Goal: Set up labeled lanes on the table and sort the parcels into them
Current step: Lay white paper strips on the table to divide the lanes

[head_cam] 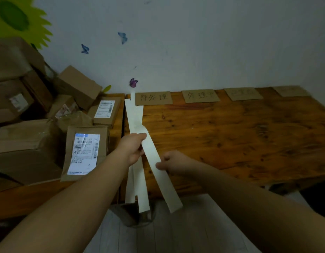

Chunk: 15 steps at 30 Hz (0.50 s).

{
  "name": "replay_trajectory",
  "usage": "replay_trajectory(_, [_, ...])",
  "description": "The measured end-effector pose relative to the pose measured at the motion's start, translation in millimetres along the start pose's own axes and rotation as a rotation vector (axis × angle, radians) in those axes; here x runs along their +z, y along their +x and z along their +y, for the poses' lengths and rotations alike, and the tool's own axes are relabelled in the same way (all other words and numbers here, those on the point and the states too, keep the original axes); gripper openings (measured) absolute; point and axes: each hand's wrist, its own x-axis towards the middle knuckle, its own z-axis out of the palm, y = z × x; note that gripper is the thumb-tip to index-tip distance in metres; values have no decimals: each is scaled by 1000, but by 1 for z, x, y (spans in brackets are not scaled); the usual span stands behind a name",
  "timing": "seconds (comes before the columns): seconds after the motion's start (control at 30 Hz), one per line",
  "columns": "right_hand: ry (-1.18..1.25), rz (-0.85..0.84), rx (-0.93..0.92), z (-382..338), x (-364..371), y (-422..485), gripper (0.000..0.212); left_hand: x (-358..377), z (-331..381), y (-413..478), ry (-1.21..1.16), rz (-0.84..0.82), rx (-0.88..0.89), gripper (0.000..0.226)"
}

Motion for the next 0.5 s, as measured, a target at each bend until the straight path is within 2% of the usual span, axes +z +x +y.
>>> replay_trajectory(0.07, [-25, -57, 25, 4, -5, -15, 17, 10, 6, -4, -12, 0, 17, 24])
replay_trajectory(0.17, [167, 153, -11, 4, -17, -32, 13, 36, 8, -17, 59, -87, 24, 14])
replay_trajectory(0.23, [205, 249, -28, 8, -28, -43, 15, 54, 11, -27, 80, -134, 47, 13])
replay_trajectory(0.37, [16, 73, 22, 34, -52, -72, 15, 83, 28, -36, 53, -118, 125, 14])
replay_trajectory(0.4, [11, 74, 32, 40, -61, -77, 18, 92, 31, -39, 62, -120, 141, 11])
replay_trajectory(0.5, [157, 234, -39, 49, -91, -83, 18, 132, 32, -48, 119, -153, 179, 6])
